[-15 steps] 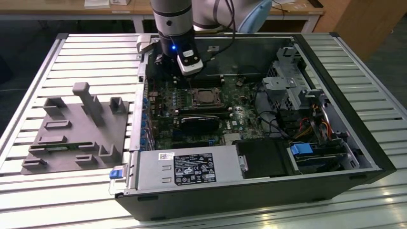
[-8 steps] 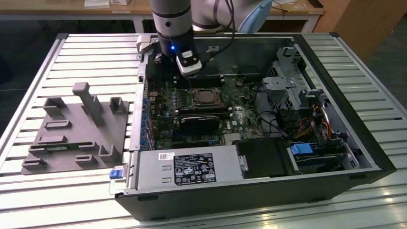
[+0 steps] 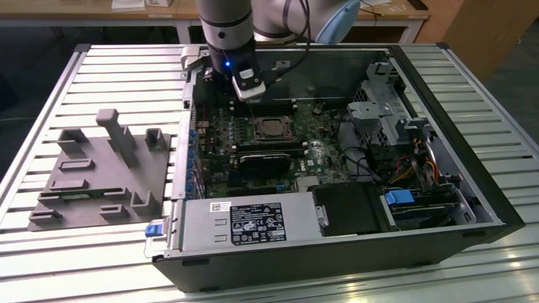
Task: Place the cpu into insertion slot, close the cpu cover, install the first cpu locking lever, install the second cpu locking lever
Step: 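Install the first cpu locking lever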
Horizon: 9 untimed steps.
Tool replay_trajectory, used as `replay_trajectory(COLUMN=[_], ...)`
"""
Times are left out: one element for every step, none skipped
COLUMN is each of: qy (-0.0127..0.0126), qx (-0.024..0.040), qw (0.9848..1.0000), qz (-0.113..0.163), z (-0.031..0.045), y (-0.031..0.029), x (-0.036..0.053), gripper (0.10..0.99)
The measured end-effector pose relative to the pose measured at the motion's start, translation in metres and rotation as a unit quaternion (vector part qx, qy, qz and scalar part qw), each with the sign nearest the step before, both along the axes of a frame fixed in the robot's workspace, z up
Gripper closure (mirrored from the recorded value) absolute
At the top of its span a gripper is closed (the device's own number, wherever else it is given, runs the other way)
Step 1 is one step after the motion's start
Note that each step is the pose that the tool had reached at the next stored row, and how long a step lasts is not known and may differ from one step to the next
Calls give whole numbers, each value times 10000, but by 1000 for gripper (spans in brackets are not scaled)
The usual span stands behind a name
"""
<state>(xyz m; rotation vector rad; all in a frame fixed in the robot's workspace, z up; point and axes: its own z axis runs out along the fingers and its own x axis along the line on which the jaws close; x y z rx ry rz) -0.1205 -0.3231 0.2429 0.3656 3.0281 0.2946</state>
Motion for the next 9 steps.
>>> replay_trajectory(qy=[0,0,1,1,1,1,1,1,1], qx=[32,68,107,137,150,152,152,153,154], qw=[10000,10000,9999,9999,9999,9999,9999,9999,9999], qz=[4,11,23,35,44,52,61,69,73], z=[-1,-2,-3,-4,-4,-4,-4,-5,-5], y=[0,0,0,0,0,1,1,0,0], x=[-2,-4,-5,-5,-5,-5,-5,-3,2], gripper=[984,984,984,984,984,984,984,984,984])
